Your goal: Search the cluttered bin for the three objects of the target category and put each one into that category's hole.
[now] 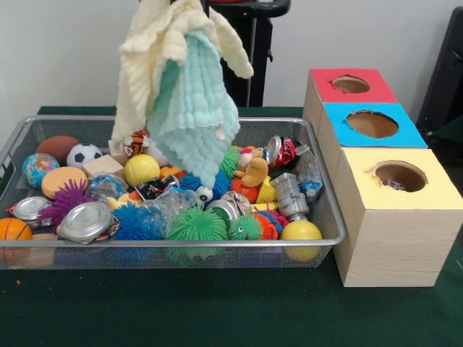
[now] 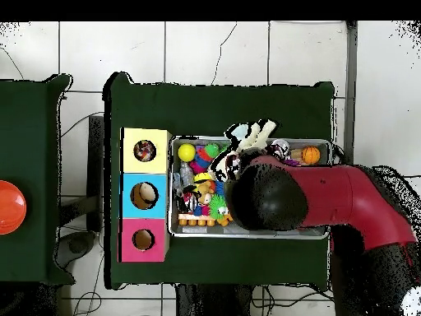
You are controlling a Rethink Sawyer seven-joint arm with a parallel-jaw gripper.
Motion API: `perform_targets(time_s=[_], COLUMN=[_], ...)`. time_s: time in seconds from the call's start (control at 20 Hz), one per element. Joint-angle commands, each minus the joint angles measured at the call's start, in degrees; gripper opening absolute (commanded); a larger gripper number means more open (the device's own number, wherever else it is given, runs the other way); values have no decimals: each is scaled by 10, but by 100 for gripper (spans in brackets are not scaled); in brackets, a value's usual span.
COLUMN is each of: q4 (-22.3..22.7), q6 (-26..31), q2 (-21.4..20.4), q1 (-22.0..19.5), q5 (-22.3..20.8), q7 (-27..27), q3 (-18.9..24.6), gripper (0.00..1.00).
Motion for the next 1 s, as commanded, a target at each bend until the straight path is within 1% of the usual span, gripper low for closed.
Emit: perform_targets(time_s=[0.05,0.4,0.8,1.0], q4=[49,56,76,76], q6=[-29,-41,-67,-76], q2=[22,22,20,26], q1=[6,6,10,13], q5=[-33,-26,-24,-24], q7=[47,37,44,45], q3=[-45,-54,-67,-71], gripper=[0,0,0,0])
